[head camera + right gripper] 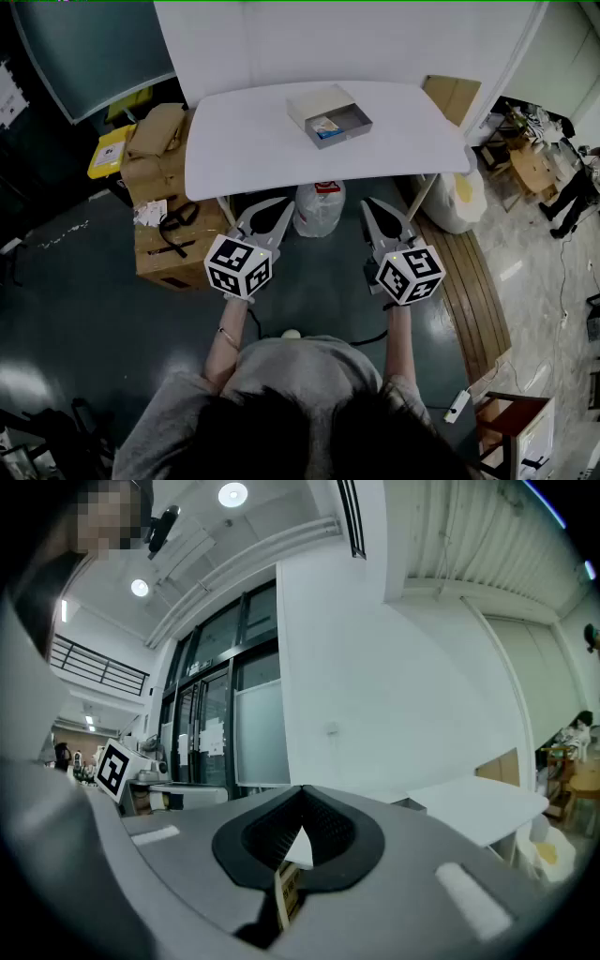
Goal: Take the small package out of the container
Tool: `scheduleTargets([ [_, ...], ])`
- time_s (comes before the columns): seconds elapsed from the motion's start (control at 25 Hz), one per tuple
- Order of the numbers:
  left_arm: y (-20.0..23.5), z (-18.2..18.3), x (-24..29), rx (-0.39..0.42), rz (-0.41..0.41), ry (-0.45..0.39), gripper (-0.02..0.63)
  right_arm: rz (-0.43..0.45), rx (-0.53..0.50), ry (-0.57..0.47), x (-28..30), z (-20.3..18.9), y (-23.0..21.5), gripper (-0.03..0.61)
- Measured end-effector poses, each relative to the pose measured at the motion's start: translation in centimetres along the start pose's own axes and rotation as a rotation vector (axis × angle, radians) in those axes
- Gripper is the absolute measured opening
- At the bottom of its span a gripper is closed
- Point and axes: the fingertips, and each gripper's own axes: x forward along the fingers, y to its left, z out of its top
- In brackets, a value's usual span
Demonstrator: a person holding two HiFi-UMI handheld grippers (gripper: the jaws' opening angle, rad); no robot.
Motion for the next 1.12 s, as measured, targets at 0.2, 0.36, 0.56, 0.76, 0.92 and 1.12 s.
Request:
scheduleTargets([
  [0.2,-0.1,0.0,0.4,0.001,0.007,0.003,-0.014,0.002,0.003,-0.001,0.0,0.0,-0.5,0.011],
  [0.36,-0.3,0.1,0.9,0.0,0.013,0.001,-0.014,0.009,0.002,0.002,0.0,0.1,-1.0,0.011],
  [0.56,-0.5,0.1,1.6,0.001,0.02,0.003,-0.014,0.021,0.013,-0.003,0.2,0.0,-1.7,0.011],
  [0.76,-0.4,-0.1,1.9,-0.006,0.032,0.013,-0.014,0.033,0.026,-0.005,0.4,0.1,-2.0,0.011],
  [0.92,0.0,-0.5,2.3,-0.015,0.038,0.027,-0.014,0.039,0.044,0.0,0.8,-0.4,-2.4,0.011],
  [1.12,0.7,-1.1,3.0,-0.022,0.033,0.051,-0.014,0.044,0.058,0.015,2.0,-0.9,-3.1,0.011],
])
